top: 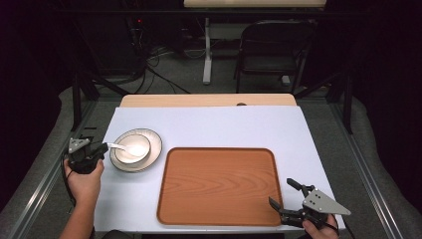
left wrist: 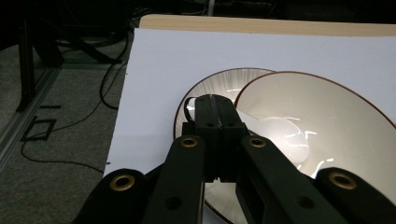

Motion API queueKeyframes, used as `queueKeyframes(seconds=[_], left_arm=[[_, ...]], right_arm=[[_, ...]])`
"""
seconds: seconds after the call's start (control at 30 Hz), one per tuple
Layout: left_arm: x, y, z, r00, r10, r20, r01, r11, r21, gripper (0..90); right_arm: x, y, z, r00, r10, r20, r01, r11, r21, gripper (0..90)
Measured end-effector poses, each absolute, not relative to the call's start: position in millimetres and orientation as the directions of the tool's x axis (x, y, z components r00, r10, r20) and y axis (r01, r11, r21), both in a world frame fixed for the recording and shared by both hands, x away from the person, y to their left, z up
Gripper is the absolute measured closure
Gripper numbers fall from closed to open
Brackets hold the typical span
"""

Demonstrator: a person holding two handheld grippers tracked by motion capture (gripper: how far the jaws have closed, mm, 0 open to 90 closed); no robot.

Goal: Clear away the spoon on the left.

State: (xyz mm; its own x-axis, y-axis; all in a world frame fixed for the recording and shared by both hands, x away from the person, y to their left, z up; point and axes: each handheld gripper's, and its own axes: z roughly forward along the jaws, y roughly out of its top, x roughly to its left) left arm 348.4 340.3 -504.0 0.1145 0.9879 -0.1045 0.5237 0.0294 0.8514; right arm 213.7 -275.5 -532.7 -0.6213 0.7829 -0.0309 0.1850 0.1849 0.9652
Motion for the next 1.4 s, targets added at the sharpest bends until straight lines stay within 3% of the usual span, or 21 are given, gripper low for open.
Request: queueKeyframes(seconds=[0.4, 0.57, 0.83, 1.2, 1.4], left_arm=[[347.5, 337.4, -499.9, 0.097, 0.977, -0.192, 0.518, 0.115, 0.848, 85.2], [348.4, 338.4, -494.6, 0.074, 0.963, -0.26, 0.52, 0.185, 0.834, 69.1], [351.8, 337.2, -491.6, 0.033, 0.956, -0.291, 0.512, 0.234, 0.827, 49.1], [356.3, 335.4, -497.4, 0.008, 0.955, -0.295, 0.523, 0.248, 0.816, 43.8], [359.0, 333.2, -508.2, 0.01, 0.937, -0.349, 0.535, 0.29, 0.793, 43.5]], right_arm=[[214.0, -275.9, -532.7, -0.621, 0.783, -0.028, 0.186, 0.183, 0.965, 14.4], [214.4, -275.5, -532.7, -0.622, 0.782, -0.03, 0.188, 0.186, 0.964, 14.4], [214.7, -275.6, -532.7, -0.622, 0.783, -0.029, 0.191, 0.187, 0.964, 14.4], [214.7, -275.7, -532.7, -0.622, 0.782, -0.029, 0.19, 0.188, 0.964, 14.4], [214.8, -275.6, -532.7, -0.623, 0.782, -0.029, 0.192, 0.189, 0.963, 14.4]])
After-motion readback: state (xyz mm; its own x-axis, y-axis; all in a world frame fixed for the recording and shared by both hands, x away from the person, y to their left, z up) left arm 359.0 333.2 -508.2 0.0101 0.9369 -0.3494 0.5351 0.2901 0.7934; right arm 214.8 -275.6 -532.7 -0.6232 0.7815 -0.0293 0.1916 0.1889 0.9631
